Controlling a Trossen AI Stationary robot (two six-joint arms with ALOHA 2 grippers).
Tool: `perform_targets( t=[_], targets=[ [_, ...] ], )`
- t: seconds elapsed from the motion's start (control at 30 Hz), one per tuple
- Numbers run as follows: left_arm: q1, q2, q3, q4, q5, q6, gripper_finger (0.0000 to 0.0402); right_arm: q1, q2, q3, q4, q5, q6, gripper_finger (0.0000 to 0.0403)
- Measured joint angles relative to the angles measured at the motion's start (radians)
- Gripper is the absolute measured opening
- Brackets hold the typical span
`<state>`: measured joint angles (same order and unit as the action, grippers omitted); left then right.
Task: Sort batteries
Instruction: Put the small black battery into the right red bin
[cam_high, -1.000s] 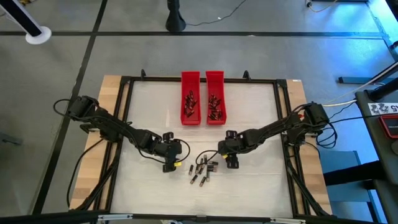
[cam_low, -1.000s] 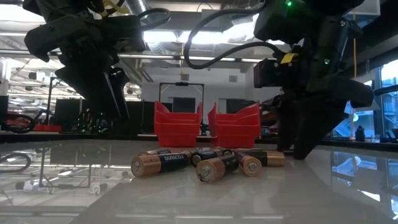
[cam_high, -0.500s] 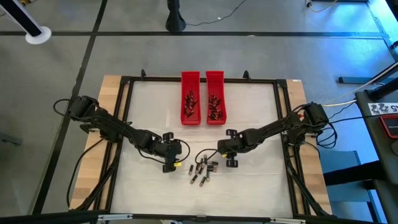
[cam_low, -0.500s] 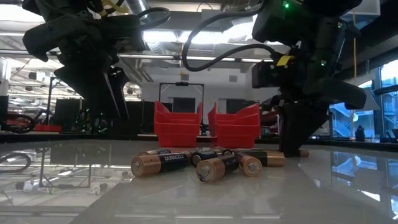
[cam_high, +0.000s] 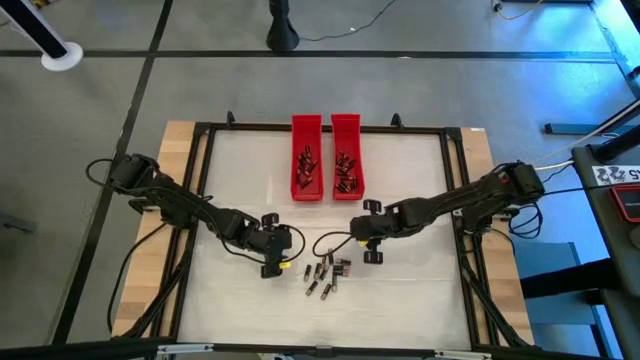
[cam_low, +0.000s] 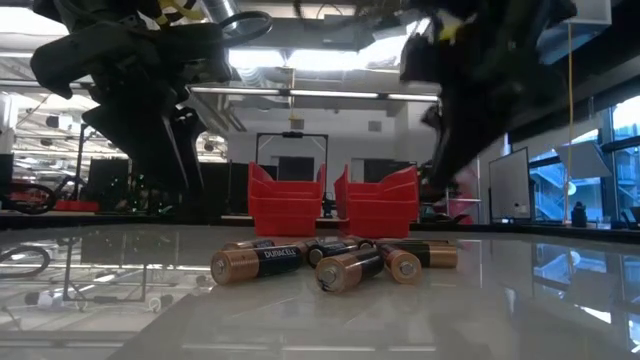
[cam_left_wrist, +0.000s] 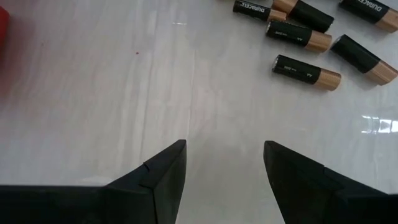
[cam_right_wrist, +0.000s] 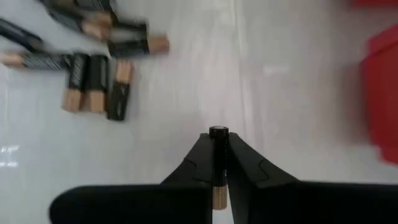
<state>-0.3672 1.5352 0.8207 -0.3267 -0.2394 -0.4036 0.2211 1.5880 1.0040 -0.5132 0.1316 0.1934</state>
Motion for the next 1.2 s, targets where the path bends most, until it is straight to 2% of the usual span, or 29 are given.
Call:
perform_targets(
  t=[0.23,0.43,0.53,0.73,0.9,1.2],
  targets=[
    [0.000,0.000,0.000,-0.002,0.000,0.013,0.0203,0.000,-0.130,0.002,0.017,0.087,-0.069,0.0015],
    [0.001,0.000,0.000,0.004,0.000,0.012,0.0203,-0.004,-0.203,0.003,0.123,0.146,-0.184,0.0015],
    [0.001,0.000,0.000,0.018,0.000,0.010,0.0203,-0.032,-0.213,0.004,0.199,0.137,-0.253,0.0015],
    [0.001,0.000,0.000,0.031,0.000,-0.014,0.0203,-0.149,-0.212,-0.003,0.279,0.060,-0.311,0.0015],
    [-0.006,0.000,0.000,0.030,0.000,-0.019,0.0203,-0.266,-0.212,-0.025,0.354,0.034,-0.317,0.0015],
    [-0.006,0.000,0.000,0.032,0.000,-0.009,0.0203,-0.472,-0.201,-0.051,0.446,0.035,-0.186,0.0015]
  ],
)
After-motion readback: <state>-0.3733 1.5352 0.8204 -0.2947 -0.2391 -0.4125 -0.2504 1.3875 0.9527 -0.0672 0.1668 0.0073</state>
